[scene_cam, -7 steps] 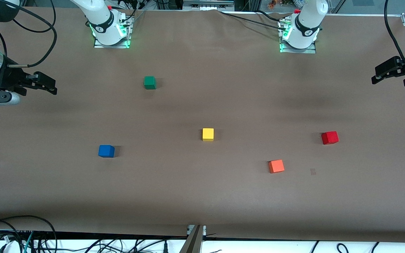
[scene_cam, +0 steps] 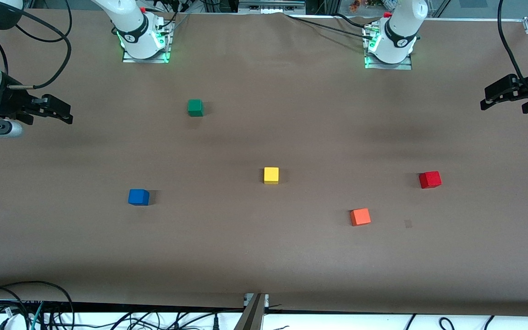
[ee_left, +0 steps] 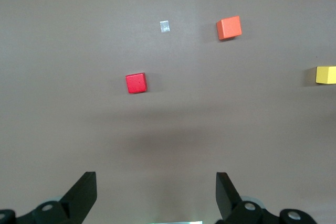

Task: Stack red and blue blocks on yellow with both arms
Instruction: 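Move the left gripper toward the red cube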

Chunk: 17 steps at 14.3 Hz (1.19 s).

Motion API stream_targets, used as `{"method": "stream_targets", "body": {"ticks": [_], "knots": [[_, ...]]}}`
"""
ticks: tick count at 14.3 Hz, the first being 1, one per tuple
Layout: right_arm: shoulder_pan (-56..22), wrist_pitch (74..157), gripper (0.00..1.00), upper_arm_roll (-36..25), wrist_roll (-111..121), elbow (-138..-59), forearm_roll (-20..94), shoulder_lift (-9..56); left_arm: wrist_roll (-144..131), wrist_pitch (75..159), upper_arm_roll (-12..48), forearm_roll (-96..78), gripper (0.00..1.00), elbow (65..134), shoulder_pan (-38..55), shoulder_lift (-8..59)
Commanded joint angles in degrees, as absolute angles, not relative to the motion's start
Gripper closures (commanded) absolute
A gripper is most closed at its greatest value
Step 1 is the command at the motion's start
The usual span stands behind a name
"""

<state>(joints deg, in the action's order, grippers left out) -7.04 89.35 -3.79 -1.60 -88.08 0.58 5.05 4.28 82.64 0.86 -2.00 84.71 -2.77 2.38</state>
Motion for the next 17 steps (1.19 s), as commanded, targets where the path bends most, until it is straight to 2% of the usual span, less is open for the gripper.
{"method": "stream_targets", "body": {"ticks": [1, 7, 10, 17], "knots": [[-6.9, 89.3, 0.0, -4.0, -2.2, -89.4, 1.7, 3.9, 5.0, 83.0, 0.7, -2.3, 0.0, 85.0, -2.6, 2.1], [-6.9, 89.1, 0.0, -4.0, -2.3, -89.5, 1.7, 3.9, 5.0, 82.7, 0.8, -2.4, 0.0, 85.2, -3.3, 2.4], [-6.9, 89.1, 0.0, -3.9, -2.4, -89.5, 1.7, 4.0, 5.4, 83.2, 0.9, -2.4, 0.0, 88.0, -3.3, 2.5], [-6.9, 89.2, 0.0, -3.9, -2.4, -89.4, 1.7, 4.0, 9.0, 95.8, 0.8, -1.6, 0.0, 98.6, -3.6, 2.5]]}}
